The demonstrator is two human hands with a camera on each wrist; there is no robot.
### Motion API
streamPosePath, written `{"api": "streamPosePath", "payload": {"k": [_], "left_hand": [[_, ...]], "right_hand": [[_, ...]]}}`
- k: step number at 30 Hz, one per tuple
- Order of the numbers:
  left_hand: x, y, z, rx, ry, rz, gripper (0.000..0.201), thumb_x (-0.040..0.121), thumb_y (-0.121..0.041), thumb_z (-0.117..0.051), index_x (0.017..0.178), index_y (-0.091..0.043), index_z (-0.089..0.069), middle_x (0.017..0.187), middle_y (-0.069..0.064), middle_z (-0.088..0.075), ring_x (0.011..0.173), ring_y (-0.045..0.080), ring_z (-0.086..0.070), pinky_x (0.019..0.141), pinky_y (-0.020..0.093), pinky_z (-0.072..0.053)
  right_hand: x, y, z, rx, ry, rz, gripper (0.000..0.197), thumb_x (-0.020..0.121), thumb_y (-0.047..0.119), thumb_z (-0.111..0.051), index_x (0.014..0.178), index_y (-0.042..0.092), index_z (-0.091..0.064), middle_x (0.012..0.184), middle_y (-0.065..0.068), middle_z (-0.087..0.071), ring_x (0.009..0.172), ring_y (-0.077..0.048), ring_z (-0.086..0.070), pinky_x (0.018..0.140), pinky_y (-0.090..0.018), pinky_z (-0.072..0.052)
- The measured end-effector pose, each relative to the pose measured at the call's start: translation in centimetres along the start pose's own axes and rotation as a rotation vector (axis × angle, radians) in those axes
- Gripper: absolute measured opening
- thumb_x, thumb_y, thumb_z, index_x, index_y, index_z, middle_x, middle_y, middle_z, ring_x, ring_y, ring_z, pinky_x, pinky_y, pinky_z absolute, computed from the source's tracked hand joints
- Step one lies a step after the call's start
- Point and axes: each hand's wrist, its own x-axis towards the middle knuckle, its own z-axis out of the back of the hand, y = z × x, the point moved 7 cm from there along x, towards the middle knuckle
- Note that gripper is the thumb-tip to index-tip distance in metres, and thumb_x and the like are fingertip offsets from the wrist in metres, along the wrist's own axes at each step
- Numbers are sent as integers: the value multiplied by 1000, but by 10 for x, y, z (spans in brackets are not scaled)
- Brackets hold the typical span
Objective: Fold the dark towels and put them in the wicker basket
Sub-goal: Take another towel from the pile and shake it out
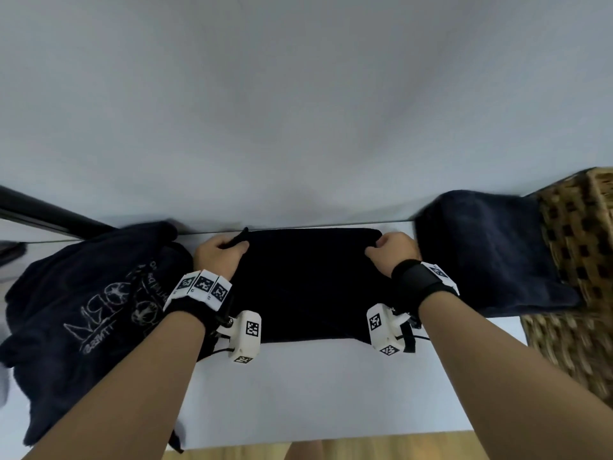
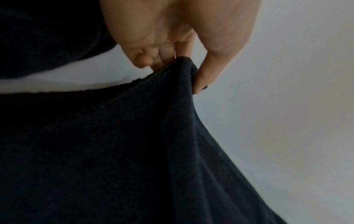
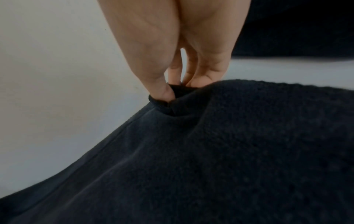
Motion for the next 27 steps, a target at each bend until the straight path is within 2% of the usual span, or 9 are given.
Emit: {"api": "streamPosePath", "payload": {"k": [3, 7, 11, 14, 16, 19, 23, 25, 27], "left_hand": [[-19, -7, 11, -138, -45, -42, 6, 79, -15, -78, 80, -14, -73, 70, -8, -67, 67, 7, -61, 71, 21, -47], [-60, -8, 28, -146, -60, -81, 17, 80, -19, -79, 91, -7, -73, 80, 2, -70, 73, 12, -63, 78, 24, -49], [-109, -6, 54, -188, -81, -87, 5, 80, -19, -77, 78, -18, -72, 73, -7, -70, 66, 4, -63, 61, 11, -47], [-147, -14, 76, -280, -116, -95, 11, 80, -12, -74, 71, -17, -69, 68, -1, -68, 67, 16, -61, 63, 23, -47], [-174, -25, 91, -369, -152, -114, 18, 80, -4, -71, 69, -16, -66, 70, 6, -63, 69, 21, -56, 62, 28, -46], [-212, -47, 109, -511, -178, -181, 11, 80, -5, -74, 77, -14, -69, 80, 10, -62, 66, 18, -56, 58, 23, -49], [-255, -86, 143, -589, -241, -353, 20, 80, -14, -78, 98, -7, -72, 87, 7, -71, 77, 14, -64, 70, 18, -54], [-274, -107, 159, -632, -241, -404, 16, 84, -13, -74, 98, -6, -71, 89, 8, -71, 82, 18, -65, 77, 23, -55], [-287, -134, 179, -642, -228, -465, 3, 86, -9, -72, 88, -10, -70, 79, 1, -71, 78, 17, -63, 70, 18, -54]], "right_hand": [[-12, -7, 3, 96, -1, -48, 20, 82, 27, -69, 83, 7, -68, 93, -10, -70, 93, -26, -61, 75, -22, -43], [-43, -14, 32, 325, -174, -41, 19, 74, 26, -76, 71, 16, -60, 68, 4, -59, 75, -20, -59, 69, -22, -43], [-91, -34, 58, 537, -214, -28, 17, 69, 23, -80, 67, 17, -64, 66, 8, -62, 63, -10, -56, 59, -18, -43], [-133, -52, 82, 641, -244, 21, 14, 69, 20, -79, 63, 20, -67, 64, 13, -64, 64, -6, -58, 56, -9, -41], [-160, -57, 104, 679, -266, 95, 16, 73, 18, -78, 64, 25, -67, 68, 15, -66, 71, -6, -61, 62, -12, -41], [-194, -60, 143, 711, -318, 217, 12, 79, 19, -75, 72, 28, -70, 72, 13, -69, 74, -4, -63, 64, -15, -43], [-224, -48, 198, 716, -402, 357, 11, 81, 26, -71, 71, 28, -66, 70, 15, -67, 70, 5, -60, 59, -5, -37], [-237, -39, 225, 727, -435, 407, 13, 78, 27, -72, 68, 27, -64, 68, 13, -66, 68, 3, -60, 61, -9, -37], [-251, -28, 255, 729, -469, 456, 15, 75, 26, -74, 66, 24, -63, 67, 10, -66, 68, -3, -60, 61, -13, -38]]}}
